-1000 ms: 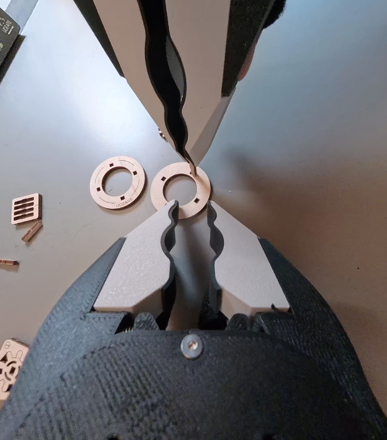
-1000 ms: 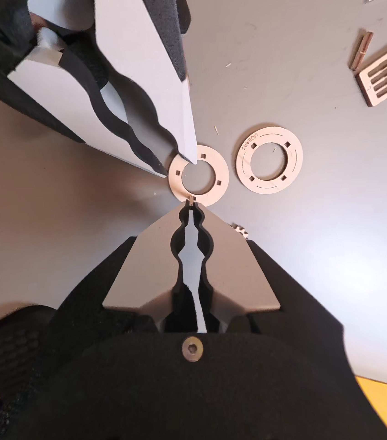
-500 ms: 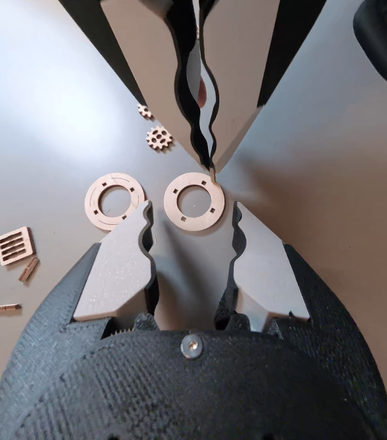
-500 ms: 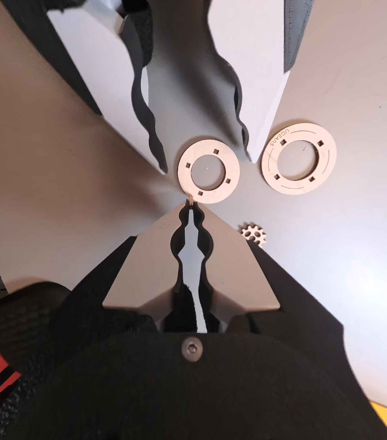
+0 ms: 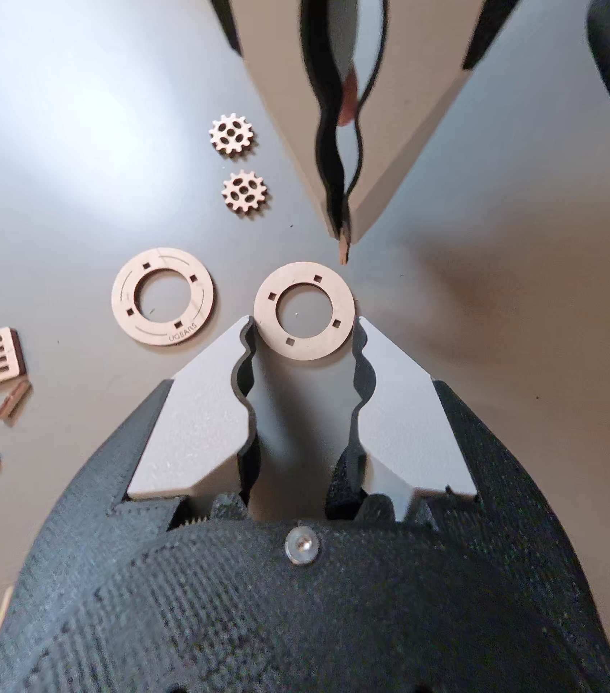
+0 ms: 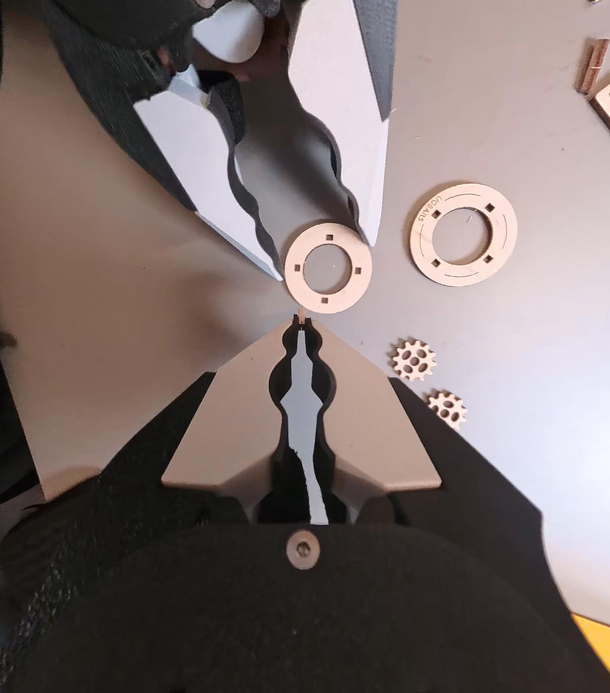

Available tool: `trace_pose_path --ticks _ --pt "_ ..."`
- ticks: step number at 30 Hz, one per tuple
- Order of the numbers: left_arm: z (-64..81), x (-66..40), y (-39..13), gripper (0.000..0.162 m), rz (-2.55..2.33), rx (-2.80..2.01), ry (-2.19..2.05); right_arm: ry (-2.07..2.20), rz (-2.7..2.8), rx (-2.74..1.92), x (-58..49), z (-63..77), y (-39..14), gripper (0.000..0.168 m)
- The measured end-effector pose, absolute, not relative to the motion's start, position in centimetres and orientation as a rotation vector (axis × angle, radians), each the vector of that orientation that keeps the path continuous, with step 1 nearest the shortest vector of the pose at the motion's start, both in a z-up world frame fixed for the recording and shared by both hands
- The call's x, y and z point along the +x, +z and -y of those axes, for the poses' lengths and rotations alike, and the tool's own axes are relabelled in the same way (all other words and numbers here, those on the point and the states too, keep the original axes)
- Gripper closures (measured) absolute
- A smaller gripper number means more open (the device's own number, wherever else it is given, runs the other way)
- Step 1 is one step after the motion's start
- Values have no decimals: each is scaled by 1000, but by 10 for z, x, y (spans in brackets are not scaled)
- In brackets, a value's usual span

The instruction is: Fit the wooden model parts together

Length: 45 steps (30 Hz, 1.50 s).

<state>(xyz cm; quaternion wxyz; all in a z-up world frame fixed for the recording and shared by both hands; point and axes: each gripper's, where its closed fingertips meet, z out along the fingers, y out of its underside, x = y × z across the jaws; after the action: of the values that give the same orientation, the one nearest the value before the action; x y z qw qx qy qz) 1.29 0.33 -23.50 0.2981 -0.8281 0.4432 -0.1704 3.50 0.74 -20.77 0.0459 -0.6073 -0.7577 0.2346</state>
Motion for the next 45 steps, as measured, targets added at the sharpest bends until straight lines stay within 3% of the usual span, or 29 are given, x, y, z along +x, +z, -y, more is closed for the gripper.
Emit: trace_pose_path --ticks 15,33,45 --pt "10 8 -235 111 -716 -2334 -290 532 2324 -1811 19 -8 -220 168" --pt "12 7 -233 111 -781 -2220 -272 342 2558 -1639 21 -9 -225 168" --pt "16 9 -232 124 -869 -2144 -285 214 2671 -1585 22 -11 -225 168"
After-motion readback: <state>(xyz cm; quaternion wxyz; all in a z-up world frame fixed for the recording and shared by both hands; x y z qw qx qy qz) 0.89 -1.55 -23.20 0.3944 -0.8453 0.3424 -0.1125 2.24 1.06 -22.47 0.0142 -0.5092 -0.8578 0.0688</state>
